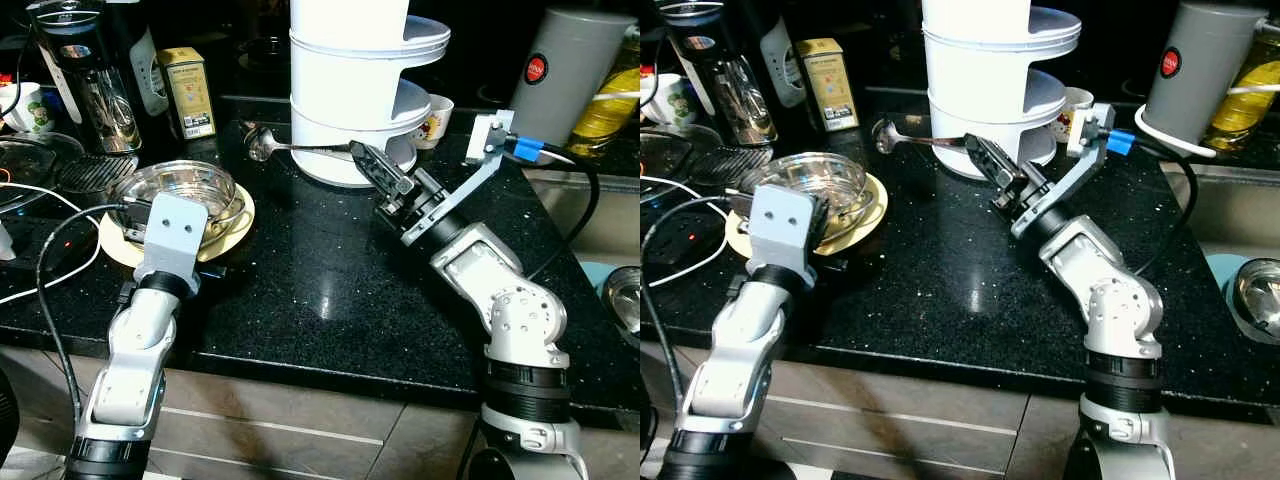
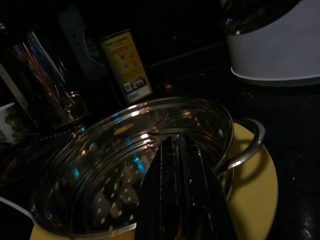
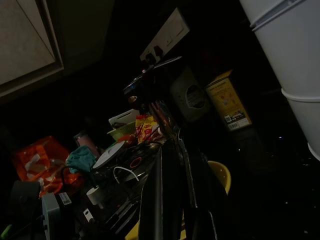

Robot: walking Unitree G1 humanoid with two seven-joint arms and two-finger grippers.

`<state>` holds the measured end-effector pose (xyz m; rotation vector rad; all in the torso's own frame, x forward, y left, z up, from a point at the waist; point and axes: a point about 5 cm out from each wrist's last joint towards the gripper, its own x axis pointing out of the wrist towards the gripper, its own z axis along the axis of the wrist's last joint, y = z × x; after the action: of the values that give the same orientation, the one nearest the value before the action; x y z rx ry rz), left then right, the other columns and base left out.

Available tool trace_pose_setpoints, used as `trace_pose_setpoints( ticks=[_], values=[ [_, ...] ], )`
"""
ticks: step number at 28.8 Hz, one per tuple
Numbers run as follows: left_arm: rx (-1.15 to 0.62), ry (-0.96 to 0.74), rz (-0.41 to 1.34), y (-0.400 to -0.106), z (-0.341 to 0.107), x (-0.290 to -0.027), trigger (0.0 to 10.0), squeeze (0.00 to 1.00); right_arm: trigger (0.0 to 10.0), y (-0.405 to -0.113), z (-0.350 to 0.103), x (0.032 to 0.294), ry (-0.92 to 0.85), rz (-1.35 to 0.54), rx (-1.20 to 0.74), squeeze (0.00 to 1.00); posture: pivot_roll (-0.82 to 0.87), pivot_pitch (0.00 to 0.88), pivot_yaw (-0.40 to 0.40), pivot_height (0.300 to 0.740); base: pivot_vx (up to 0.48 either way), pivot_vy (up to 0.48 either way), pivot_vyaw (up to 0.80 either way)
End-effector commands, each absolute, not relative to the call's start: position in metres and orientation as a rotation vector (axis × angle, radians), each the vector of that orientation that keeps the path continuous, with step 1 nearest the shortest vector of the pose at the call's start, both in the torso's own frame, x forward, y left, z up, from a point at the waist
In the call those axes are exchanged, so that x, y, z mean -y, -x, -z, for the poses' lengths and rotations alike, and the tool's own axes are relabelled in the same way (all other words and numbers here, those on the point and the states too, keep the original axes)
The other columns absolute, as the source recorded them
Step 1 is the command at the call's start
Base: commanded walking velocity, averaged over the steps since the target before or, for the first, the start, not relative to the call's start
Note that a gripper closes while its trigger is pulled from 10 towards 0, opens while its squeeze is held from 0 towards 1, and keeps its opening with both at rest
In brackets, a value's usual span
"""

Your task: Kitchen organization

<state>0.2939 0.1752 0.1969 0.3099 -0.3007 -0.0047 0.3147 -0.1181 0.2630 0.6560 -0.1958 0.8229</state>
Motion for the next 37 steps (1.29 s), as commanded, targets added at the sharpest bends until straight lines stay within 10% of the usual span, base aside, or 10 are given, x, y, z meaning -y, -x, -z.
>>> trace_pose_setpoints(
  ticks=[1, 33, 37],
  values=[
    [0.266, -0.293, 0.008, -0.293, -0.189, -0.176, 0.0, 0.00, 10.0, -0.312, -0.264, 0.117, -0.645, -0.835, 0.199, 0.00, 0.02, 0.000, -0.030, 0.740, 0.000, 0.000, 0.00],
    [0.574, -0.394, -0.057, -0.284, -0.276, -0.159, 0.0, 0.00, 10.0, -0.326, -0.266, 0.145, -0.822, -0.715, 0.239, 0.00, 0.02, 0.000, -0.027, 0.740, 0.000, 0.000, -0.14],
    [0.578, -0.394, -0.052, -0.283, -0.277, -0.158, 1.4, 0.00, 10.0, -0.326, -0.266, 0.147, -0.820, -0.713, 0.239, 0.00, 0.02, 0.000, -0.027, 0.740, 0.000, 0.000, -0.76]
  ],
)
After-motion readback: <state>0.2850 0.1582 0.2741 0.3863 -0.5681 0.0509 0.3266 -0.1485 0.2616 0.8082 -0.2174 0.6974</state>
